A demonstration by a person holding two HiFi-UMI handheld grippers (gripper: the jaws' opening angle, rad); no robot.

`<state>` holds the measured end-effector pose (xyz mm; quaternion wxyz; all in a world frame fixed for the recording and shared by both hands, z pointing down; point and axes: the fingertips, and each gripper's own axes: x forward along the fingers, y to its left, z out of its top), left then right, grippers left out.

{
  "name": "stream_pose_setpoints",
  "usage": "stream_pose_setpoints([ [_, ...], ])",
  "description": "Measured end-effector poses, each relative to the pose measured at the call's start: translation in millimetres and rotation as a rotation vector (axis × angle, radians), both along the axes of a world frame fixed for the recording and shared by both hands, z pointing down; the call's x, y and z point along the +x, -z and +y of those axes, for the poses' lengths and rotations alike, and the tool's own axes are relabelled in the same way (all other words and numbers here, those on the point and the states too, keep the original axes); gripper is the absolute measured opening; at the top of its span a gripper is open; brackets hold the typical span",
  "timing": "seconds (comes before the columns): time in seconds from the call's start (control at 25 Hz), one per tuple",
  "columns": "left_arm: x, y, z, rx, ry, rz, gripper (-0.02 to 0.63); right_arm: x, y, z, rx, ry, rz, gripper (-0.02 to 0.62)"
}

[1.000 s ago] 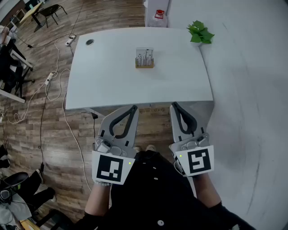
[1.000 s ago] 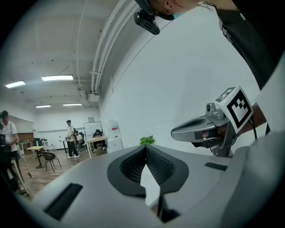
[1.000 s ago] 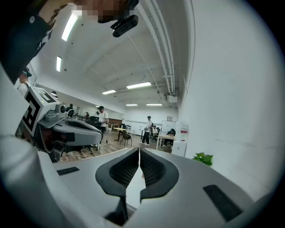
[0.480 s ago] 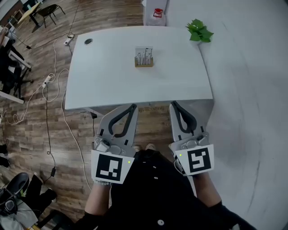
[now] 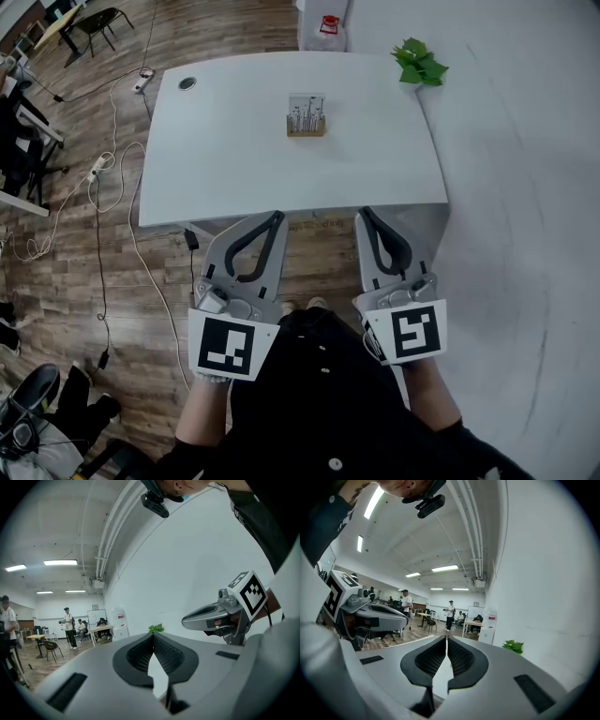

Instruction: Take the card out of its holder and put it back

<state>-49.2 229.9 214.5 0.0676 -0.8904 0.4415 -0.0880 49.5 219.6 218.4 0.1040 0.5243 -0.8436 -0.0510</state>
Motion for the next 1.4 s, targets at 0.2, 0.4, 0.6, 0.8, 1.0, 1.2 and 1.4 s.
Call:
stream_pose_setpoints([
  [0.2, -13.1, -1.0, 3.3, 0.003, -0.018, -0.002, 0.014, -8.1, -0.9, 3.7, -0.005, -0.036, -0.010, 0.046],
  [0.4, -20.8, -6.6, 5.2, -0.003, -0.032, -0.005, 0.014, -9.4, -4.5, 9.3, -0.002, -0.067, -0.013, 0.046],
  [0.6, -24.2, -1.1, 0.4, 0.027, -0.039, 0.005, 0.014, -10.1, -6.4, 6.4, -0.007, -0.076, 0.003, 0.046],
  [0.8, -24.5, -1.9, -12.6, 0.030, -0.024, 0.008, 0.014, -9.4, -4.8, -11.9, 0.004, -0.064, 0.003, 0.046],
  [1.0, -19.1, -7.5, -31.9, 0.023, -0.001, 0.003, 0.014, -6.0, -6.0, -39.4, 0.016, -0.035, -0.004, 0.046],
  [1.2, -16.9, -9.1, -60.7, 0.017, 0.026, -0.008, 0.014, -2.6, -9.0, -69.2, 0.009, -0.014, -0.006, 0.046],
  [1.4, -7.3, -9.8, -98.8, 0.018, 0.057, -0.020, 0.014, 7.4, -12.5, -109.4, -0.001, 0.019, -0.006, 0.046],
])
